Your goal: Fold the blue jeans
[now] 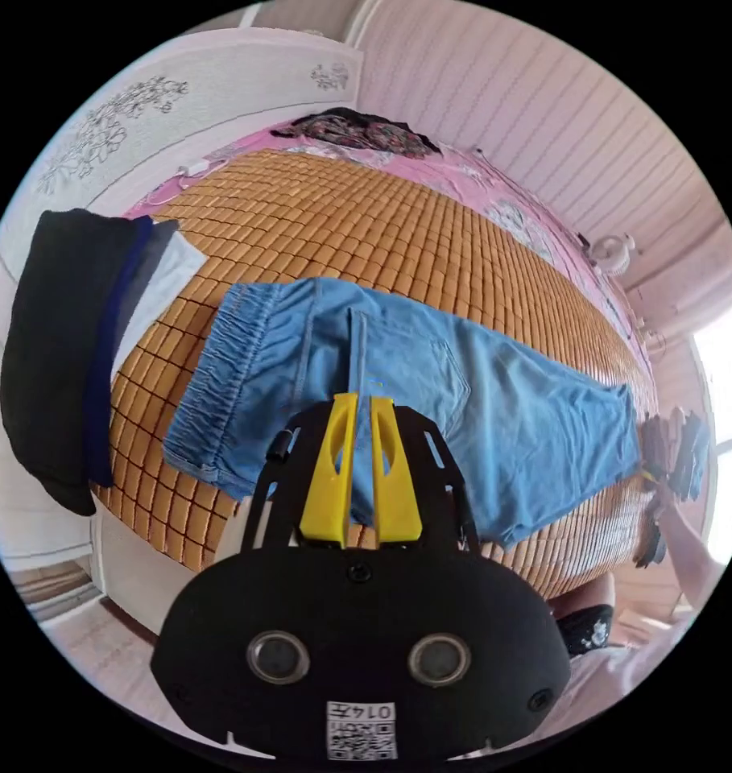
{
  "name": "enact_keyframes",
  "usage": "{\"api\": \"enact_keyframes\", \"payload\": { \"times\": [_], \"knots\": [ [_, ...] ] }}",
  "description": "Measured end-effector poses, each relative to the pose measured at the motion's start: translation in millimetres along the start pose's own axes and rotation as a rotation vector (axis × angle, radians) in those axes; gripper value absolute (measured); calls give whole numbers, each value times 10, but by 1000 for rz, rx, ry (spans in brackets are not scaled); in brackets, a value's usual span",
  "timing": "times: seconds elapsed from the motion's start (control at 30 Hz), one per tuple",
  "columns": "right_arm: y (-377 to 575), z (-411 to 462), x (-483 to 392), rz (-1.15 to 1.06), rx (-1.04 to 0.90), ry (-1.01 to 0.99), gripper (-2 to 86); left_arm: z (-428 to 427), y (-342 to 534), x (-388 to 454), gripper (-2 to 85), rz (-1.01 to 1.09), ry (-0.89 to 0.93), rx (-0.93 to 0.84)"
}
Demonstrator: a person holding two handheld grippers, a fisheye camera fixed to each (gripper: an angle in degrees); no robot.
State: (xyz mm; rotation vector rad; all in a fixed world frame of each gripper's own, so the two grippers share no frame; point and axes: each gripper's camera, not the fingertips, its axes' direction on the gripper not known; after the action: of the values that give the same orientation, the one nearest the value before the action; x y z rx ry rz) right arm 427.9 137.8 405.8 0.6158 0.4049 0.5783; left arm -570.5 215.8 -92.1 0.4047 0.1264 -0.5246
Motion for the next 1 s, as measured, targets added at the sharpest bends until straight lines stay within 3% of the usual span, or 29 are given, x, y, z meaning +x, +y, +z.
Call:
{"api": "enact_keyframes", "payload": {
  "times": [0.07, 0.13, 0.33, 0.47, 0.67, 0.77, 0.87, 1.0],
  "knots": [
    [86, 2, 22, 21, 19, -75, 14, 300, 64, 328, 2, 168, -25, -149],
    [142, 1, 33, 31, 30, -70, 4, 386, 166, 599, -5, 260, -119, -109],
    [430, -22, 75, -85, -44, -26, -3, 501, 253, 840, -9, 343, -146, -184],
    [1030, -14, 477, -24, -92, 23, -3, 544, 342, 875, -10, 370, -210, -226],
    [1775, -122, 1115, 92, -65, -100, 9, 501, 427, 890, -8, 259, -274, -211],
    [1755, -217, 1106, 83, 0, -130, 37, 380, 460, 1079, -7, 229, -212, -130],
    [1530, -227, 963, 69, 33, -198, 94, 412, 548, 1447, -4, 299, 1, -137],
    [1221, -85, 965, 252, 24, -321, 125, 660, 759, 2146, 18, 444, 122, -183]
  ]
}}
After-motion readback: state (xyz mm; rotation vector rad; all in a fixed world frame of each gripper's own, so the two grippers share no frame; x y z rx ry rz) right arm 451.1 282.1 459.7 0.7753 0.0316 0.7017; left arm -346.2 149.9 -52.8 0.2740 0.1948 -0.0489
